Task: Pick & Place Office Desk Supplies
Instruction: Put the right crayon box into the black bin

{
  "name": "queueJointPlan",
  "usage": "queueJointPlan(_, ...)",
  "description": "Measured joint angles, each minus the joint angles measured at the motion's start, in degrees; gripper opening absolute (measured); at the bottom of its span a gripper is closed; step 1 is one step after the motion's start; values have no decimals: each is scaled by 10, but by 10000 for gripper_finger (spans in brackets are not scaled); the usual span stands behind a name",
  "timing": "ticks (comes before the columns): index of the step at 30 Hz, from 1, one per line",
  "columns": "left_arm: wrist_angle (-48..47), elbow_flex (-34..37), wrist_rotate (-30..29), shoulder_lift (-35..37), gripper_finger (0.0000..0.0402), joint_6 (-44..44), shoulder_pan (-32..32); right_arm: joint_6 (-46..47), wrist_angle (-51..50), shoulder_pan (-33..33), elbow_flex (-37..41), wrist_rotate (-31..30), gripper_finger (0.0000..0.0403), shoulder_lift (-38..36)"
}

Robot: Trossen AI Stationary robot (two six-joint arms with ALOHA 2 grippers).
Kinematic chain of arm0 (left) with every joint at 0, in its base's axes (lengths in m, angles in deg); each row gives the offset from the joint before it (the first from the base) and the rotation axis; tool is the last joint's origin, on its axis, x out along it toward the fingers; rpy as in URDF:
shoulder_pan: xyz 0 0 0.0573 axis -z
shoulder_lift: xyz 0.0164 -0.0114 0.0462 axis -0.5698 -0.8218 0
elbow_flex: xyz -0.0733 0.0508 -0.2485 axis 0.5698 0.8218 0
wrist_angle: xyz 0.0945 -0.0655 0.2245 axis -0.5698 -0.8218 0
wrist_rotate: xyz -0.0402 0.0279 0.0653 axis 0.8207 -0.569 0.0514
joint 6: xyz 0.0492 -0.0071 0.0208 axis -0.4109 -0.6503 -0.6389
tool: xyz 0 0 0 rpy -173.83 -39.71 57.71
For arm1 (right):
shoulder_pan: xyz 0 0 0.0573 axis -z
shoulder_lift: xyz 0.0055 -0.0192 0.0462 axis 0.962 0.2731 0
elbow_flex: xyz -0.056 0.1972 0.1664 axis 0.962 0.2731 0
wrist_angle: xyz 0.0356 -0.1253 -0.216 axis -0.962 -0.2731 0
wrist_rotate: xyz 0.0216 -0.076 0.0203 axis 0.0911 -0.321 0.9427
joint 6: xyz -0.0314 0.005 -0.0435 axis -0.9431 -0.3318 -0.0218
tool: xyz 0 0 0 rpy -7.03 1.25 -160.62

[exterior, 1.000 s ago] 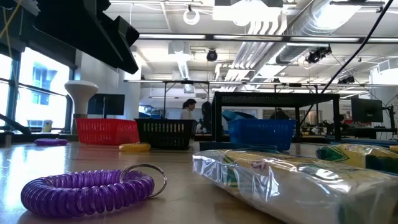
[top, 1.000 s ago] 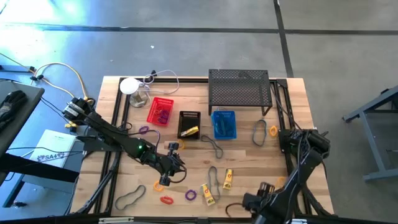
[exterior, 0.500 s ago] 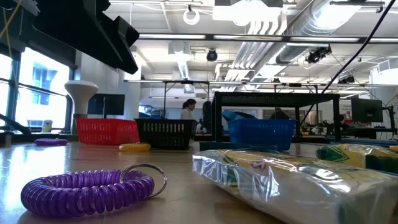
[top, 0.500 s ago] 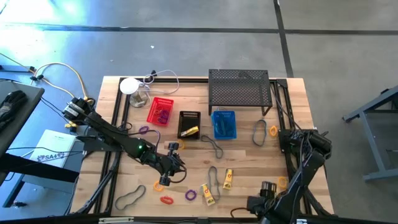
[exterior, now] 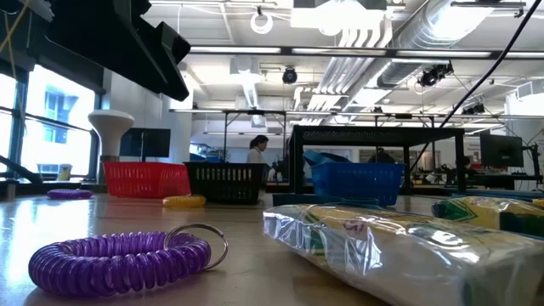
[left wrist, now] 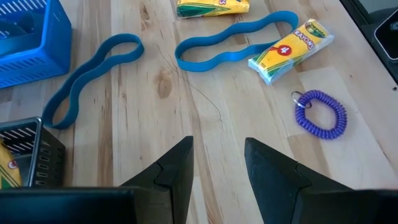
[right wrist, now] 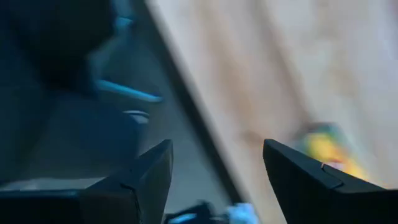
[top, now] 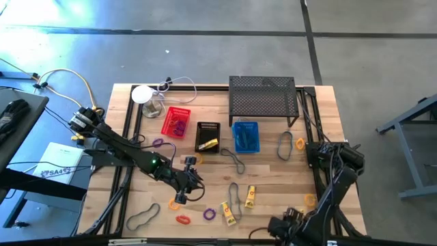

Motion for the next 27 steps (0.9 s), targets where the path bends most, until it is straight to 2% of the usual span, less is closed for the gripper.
queueJointPlan(5, 0, 0, 0, 0, 137, 4, 3, -1, 60, -4, 0, -39, 238, 5)
queueJointPlan(11, 2, 0, 0, 0, 137, 4, 3, 0, 145, 2, 1, -26, 238, 7)
queueJointPlan(14, 1, 0, 0, 0, 137, 6, 3, -2, 174, 5, 1, -55, 238, 7)
queueJointPlan(17, 0, 0, 0, 0, 137, 6, 3, -21, 169, 17, 1, -60, 238, 7)
queueJointPlan(21, 0, 0, 0, 0, 137, 6, 3, -105, 152, 34, 1, -70, 238, 7)
queueJointPlan(27, -1, 0, 6, 0, 137, 11, 3, -94, 40, 34, 1, -42, 238, 7)
